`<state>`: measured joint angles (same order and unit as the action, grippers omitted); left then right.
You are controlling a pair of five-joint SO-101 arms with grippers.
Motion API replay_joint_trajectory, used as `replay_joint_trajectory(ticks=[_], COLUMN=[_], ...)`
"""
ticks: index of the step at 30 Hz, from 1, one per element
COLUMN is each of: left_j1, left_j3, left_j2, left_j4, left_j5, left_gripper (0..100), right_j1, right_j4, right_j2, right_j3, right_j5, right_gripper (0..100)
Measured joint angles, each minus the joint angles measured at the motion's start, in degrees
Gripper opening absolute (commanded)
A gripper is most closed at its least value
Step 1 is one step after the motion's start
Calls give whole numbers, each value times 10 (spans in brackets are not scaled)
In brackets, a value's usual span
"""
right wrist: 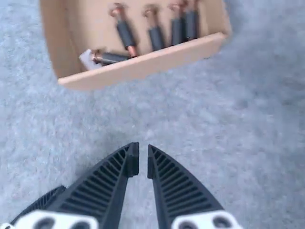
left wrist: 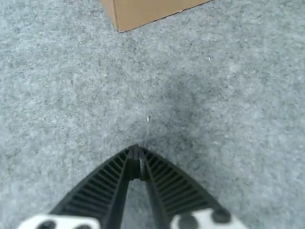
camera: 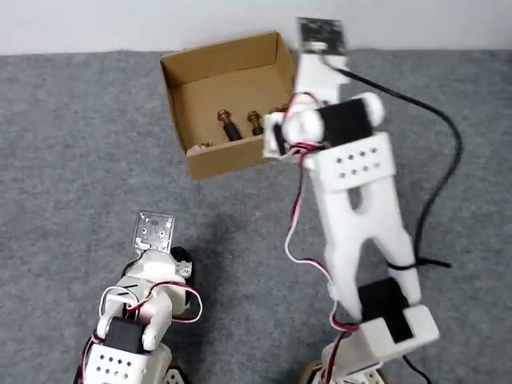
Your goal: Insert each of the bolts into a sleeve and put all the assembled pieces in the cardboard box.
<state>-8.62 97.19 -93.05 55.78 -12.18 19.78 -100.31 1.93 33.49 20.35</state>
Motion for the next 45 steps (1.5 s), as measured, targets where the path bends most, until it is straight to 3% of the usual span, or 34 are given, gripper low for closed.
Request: replay_joint_trajectory(ticks=[6,14,23,34,40,45], left_j1=[0,0,0,0,0,0], left_j3=[0,0,0,0,0,0], left_j2=[0,0,0,0,0,0], left_j4=[0,0,0,0,0,0], left_j5=[0,0,0,0,0,0], left_gripper=[5,5,5,5,5,5], right_j1=[-58,-116,-212,-254,-258,-256], right_j4=[-2,7,229,501,587,598], right_j2=[-80,-238,-389,-515,-578,-633], right_j3=[-19,-215,-554,-890,-1022,-1100], right_j5=[-18,-21,-25,-52,-84,-86], right_gripper=[8,8,8,8,9,9])
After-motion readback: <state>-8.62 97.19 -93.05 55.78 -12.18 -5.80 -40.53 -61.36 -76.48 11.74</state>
